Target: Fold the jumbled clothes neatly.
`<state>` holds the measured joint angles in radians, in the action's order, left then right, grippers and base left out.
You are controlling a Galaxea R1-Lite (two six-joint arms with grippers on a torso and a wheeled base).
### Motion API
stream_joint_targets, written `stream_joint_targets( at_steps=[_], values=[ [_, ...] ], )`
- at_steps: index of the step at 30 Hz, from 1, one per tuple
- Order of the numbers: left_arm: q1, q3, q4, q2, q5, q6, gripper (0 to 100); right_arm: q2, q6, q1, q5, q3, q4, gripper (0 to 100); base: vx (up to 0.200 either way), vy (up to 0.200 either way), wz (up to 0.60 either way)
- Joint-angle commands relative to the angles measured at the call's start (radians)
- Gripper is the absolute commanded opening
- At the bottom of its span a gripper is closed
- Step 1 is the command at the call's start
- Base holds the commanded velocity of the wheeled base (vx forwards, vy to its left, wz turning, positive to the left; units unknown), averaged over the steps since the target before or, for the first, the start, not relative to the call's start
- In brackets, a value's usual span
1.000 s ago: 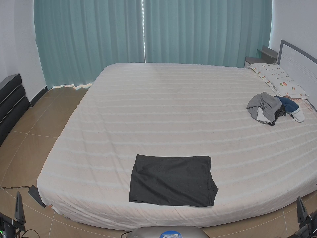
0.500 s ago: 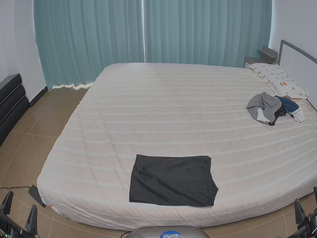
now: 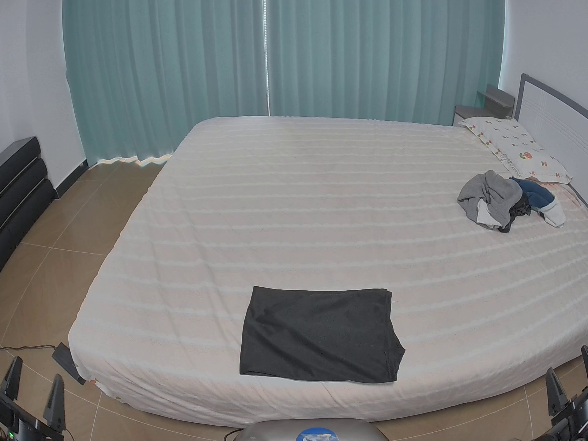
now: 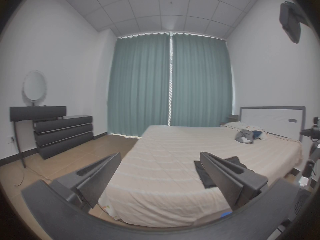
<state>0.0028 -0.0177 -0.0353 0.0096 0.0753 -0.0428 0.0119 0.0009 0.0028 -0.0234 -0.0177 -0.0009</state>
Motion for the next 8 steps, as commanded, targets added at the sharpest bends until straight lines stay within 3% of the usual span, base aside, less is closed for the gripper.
stream_joint_targets(
  at_steps=[1, 8],
  values=[
    [0.0, 0.016, 0.037, -0.005, -0.095, 0.046, 100, -0.012, -0.005, 0.0, 0.002, 0.018, -0.001, 100, 0.0, 0.0, 0.0],
    [0.0, 0.018, 0.038, -0.005, -0.085, 0.043, 100, -0.012, 0.005, 0.0, 0.005, 0.018, -0.001, 100, 0.0, 0.0, 0.0]
  ],
)
